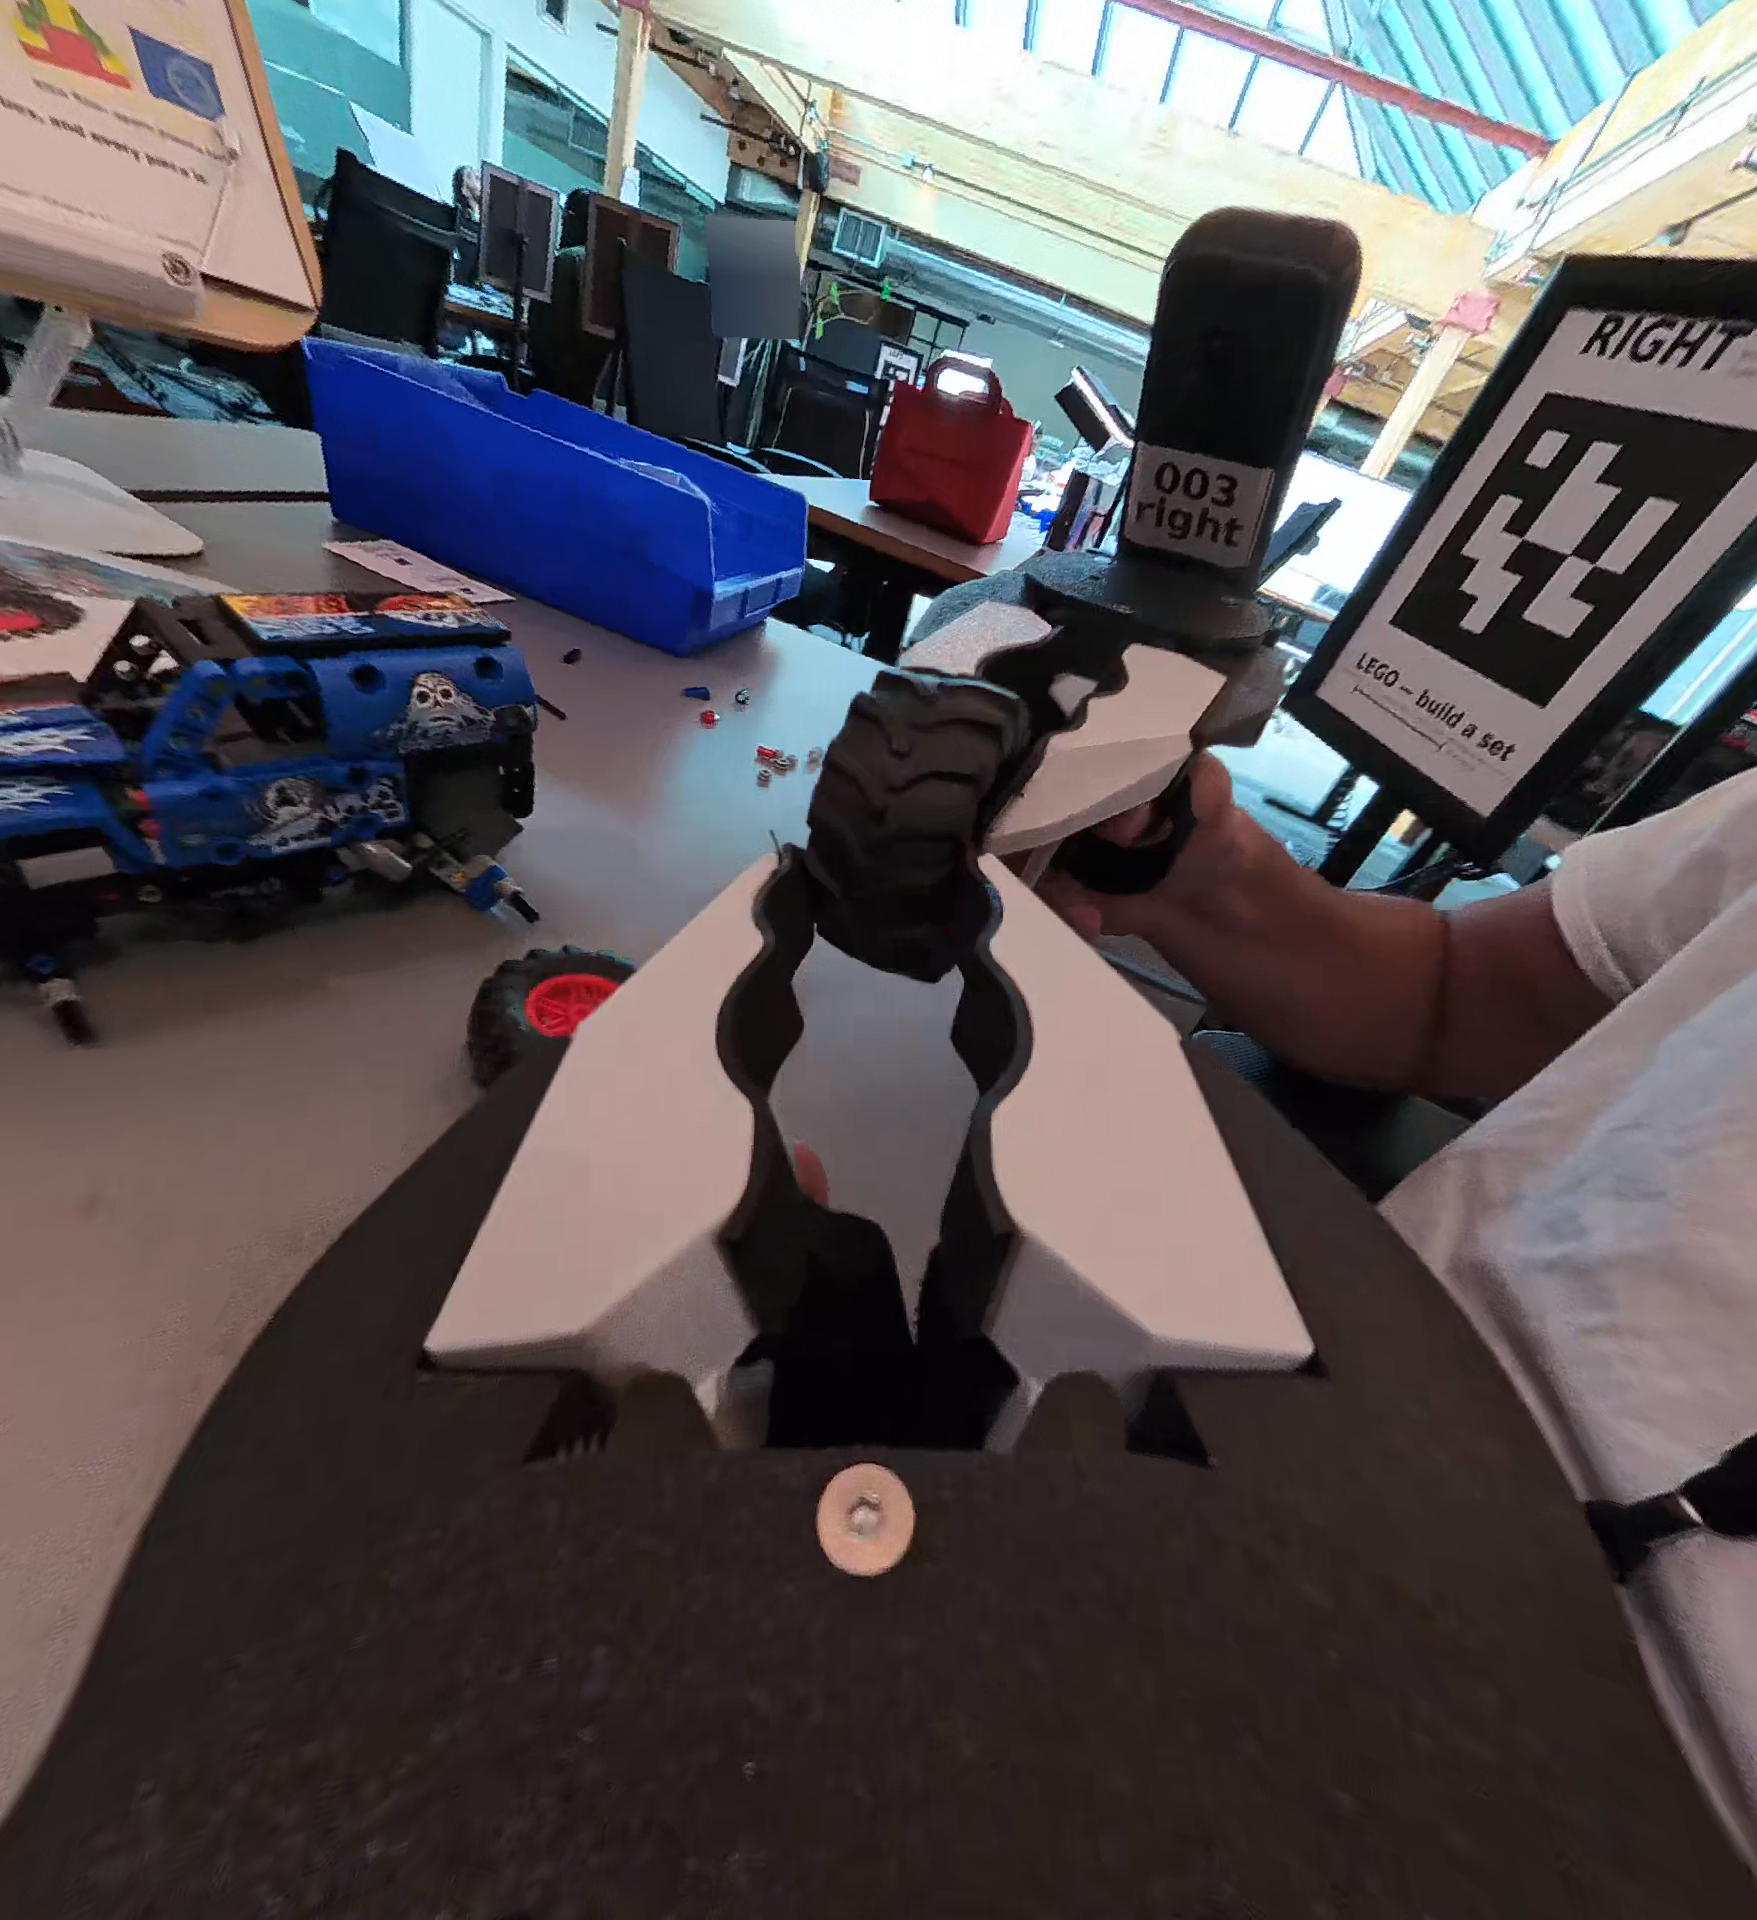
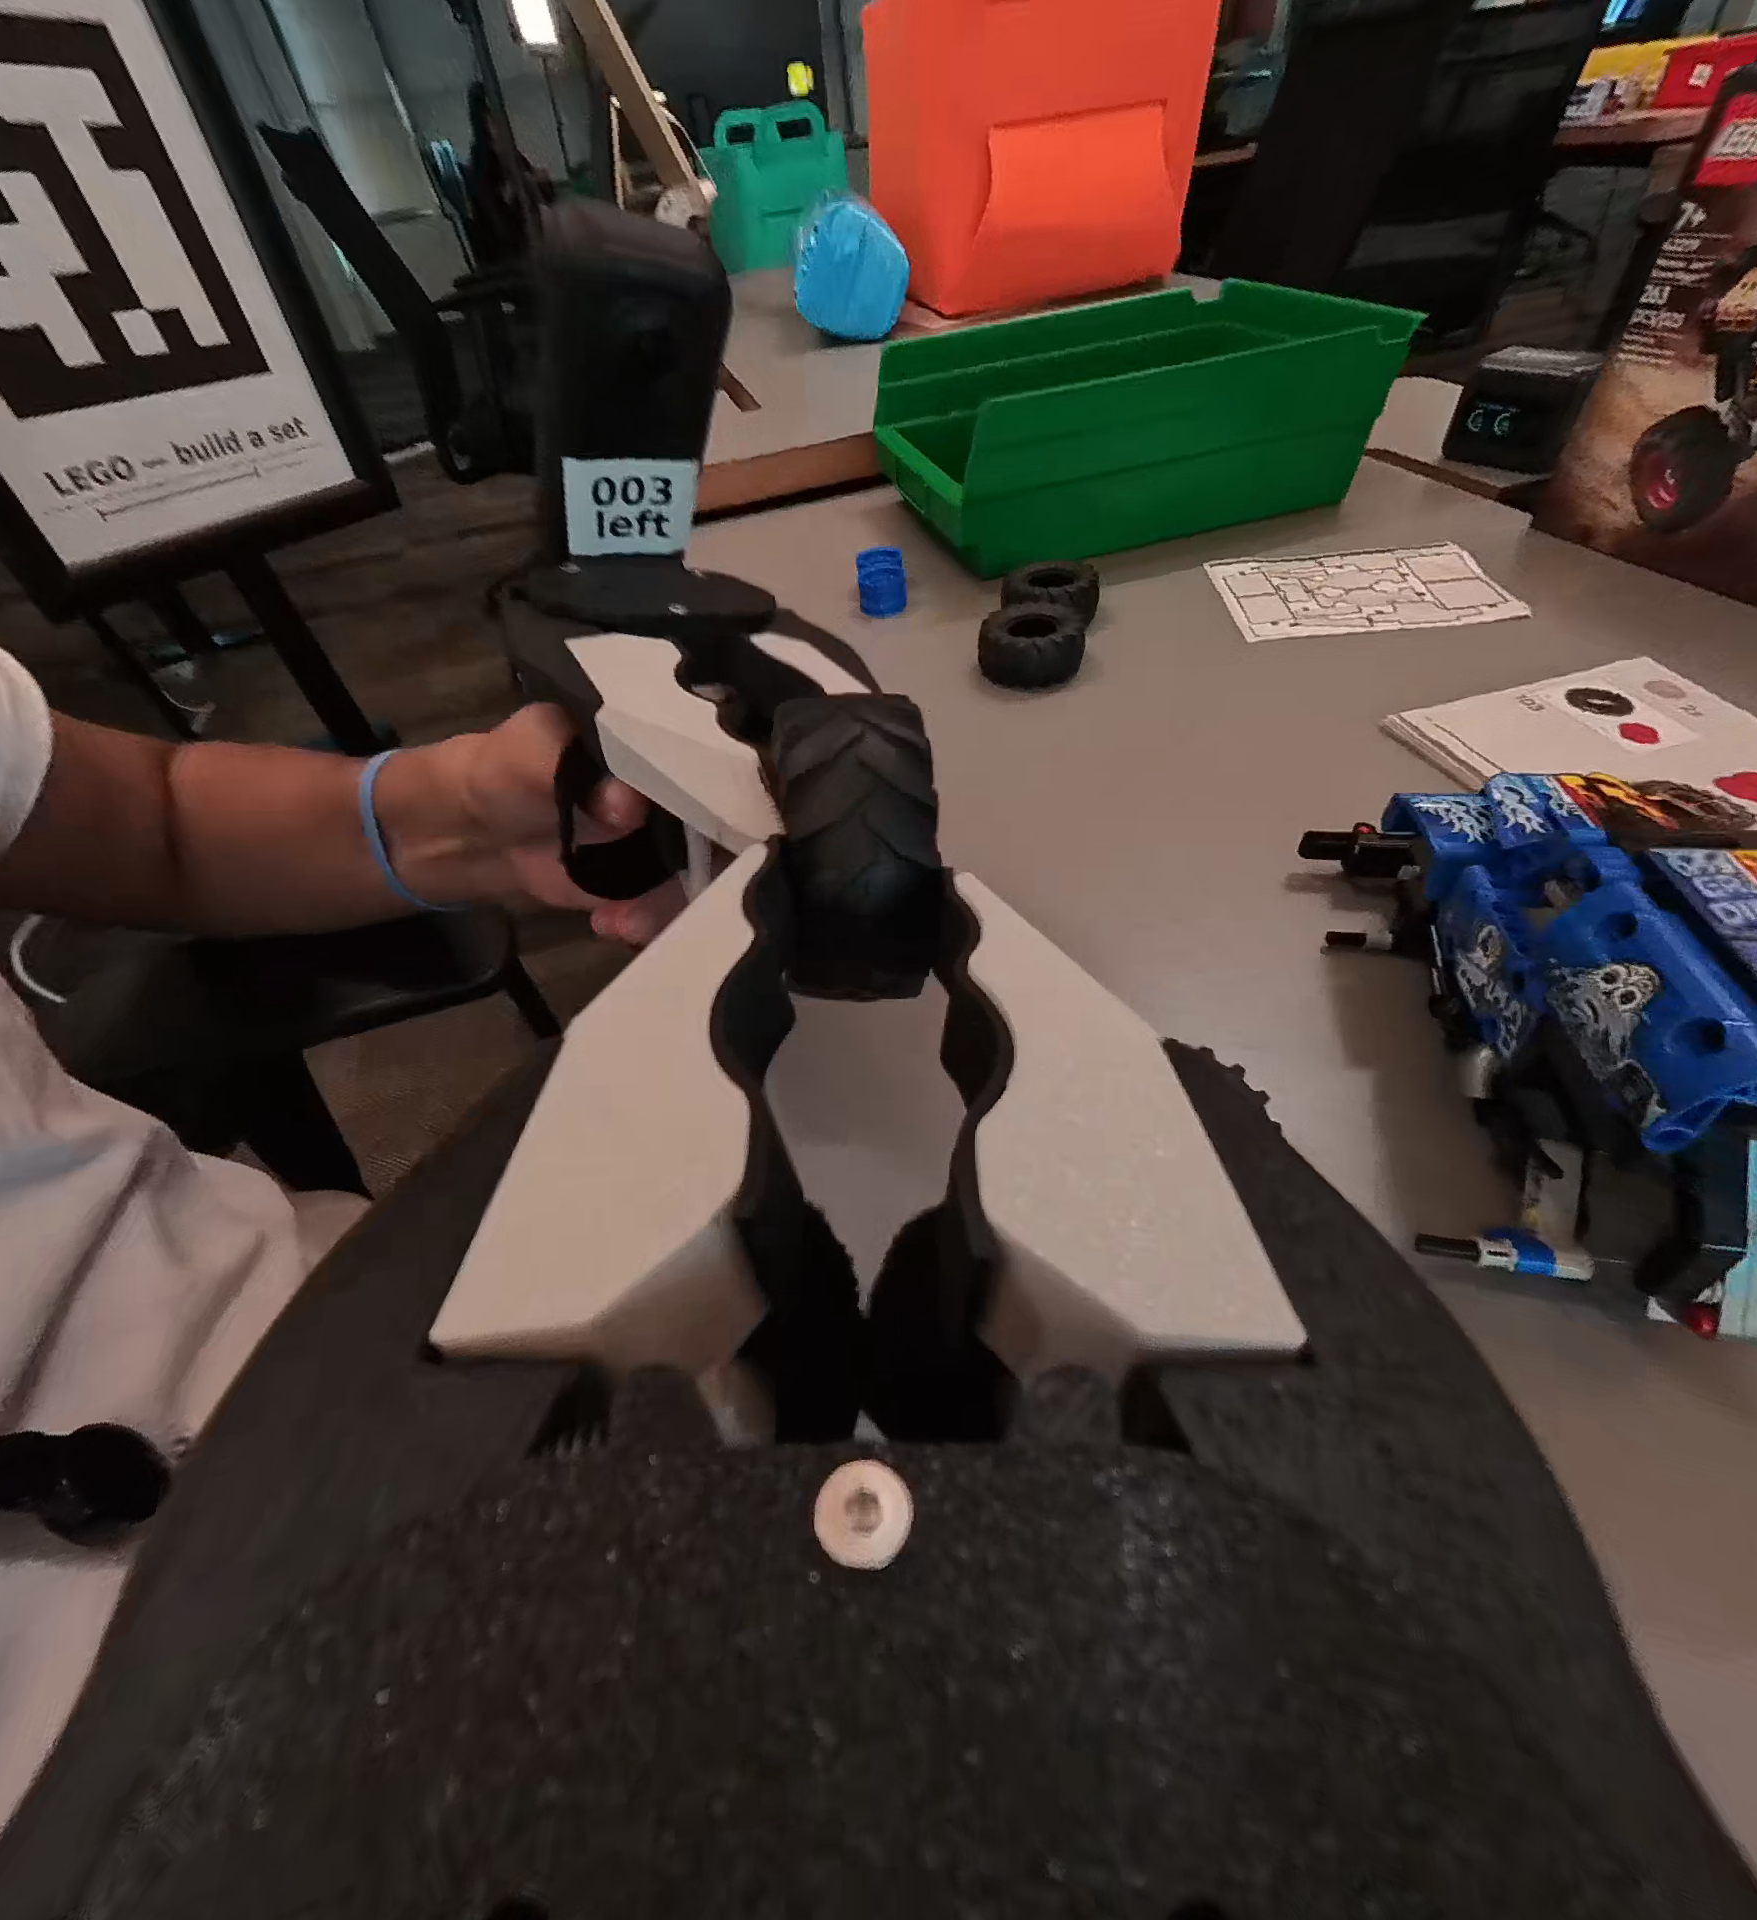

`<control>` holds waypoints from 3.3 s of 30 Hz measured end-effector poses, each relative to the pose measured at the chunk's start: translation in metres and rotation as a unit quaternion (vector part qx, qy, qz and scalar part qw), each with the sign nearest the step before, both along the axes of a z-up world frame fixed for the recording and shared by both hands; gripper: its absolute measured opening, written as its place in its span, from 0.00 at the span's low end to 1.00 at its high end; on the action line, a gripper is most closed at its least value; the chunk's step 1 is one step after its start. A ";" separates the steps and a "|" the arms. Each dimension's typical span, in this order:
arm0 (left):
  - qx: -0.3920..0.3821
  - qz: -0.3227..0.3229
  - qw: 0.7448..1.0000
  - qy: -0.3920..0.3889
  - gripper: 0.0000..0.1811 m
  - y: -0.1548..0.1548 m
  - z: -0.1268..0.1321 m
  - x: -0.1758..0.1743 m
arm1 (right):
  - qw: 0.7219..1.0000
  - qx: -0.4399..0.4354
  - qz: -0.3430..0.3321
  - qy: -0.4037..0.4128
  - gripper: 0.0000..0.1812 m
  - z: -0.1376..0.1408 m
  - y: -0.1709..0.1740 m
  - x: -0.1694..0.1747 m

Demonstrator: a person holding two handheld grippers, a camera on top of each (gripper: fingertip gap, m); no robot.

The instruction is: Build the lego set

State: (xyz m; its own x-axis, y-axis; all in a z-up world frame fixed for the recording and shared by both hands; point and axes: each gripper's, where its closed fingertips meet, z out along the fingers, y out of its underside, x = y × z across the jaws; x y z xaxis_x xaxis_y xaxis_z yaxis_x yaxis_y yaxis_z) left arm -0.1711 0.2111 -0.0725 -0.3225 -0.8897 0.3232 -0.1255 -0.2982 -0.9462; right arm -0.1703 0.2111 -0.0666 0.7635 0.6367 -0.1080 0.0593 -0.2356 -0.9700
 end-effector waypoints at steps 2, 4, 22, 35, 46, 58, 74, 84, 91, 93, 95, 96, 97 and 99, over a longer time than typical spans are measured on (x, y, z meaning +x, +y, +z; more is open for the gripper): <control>-0.027 -0.018 0.999 0.004 0.14 -0.005 -0.003 0.001 | 1.000 -0.001 0.014 0.026 0.13 0.004 -0.001 0.000; -0.051 -0.038 0.998 0.009 0.14 -0.010 -0.005 0.002 | 0.998 -0.013 0.033 0.050 0.14 0.005 -0.004 0.000; -0.071 -0.070 0.995 -0.004 0.15 -0.013 0.007 -0.004 | 0.917 -0.133 0.158 0.340 0.13 0.006 -0.007 -0.004; -0.122 -0.107 0.986 -0.033 0.14 -0.016 0.021 -0.010 | 0.845 -0.164 0.216 0.460 0.13 0.014 -0.008 -0.010; 0.013 0.039 0.996 0.079 0.17 0.008 -0.024 0.010 | 0.997 -0.037 -0.071 0.006 0.14 -0.011 0.015 0.012; 0.004 0.017 0.999 0.050 0.13 0.015 -0.015 -0.001 | 0.996 -0.061 -0.044 0.054 0.15 -0.013 0.012 0.012; 0.212 -0.010 0.976 0.056 0.19 0.002 -0.014 0.006 | 0.992 0.091 -0.026 -0.082 0.16 0.004 0.009 -0.001; 0.622 0.140 0.765 -0.096 0.15 0.051 0.004 0.020 | 0.935 -0.147 0.010 0.321 0.31 0.018 0.020 0.033; 0.788 0.150 0.569 -0.179 0.15 0.051 0.007 0.026 | 0.880 -0.255 0.013 0.401 0.26 -0.009 0.039 0.031; 0.810 0.155 0.536 -0.182 0.15 0.052 0.004 0.027 | 0.877 -0.254 0.023 0.406 0.18 -0.007 0.038 0.028; 0.823 0.159 0.513 -0.186 0.15 0.051 0.002 0.027 | 0.873 -0.256 0.024 0.414 0.16 -0.008 0.038 0.027; 0.824 0.163 0.510 -0.186 0.15 0.050 0.002 0.026 | 0.872 -0.257 0.025 0.416 0.16 -0.009 0.037 0.027; 0.825 0.167 0.509 -0.182 0.15 0.049 0.001 0.026 | 0.874 -0.254 0.021 0.413 0.16 -0.009 0.036 0.027; 0.818 0.172 0.522 -0.173 0.15 0.046 0.000 0.025 | 0.884 -0.244 0.019 0.398 0.16 -0.008 0.034 0.026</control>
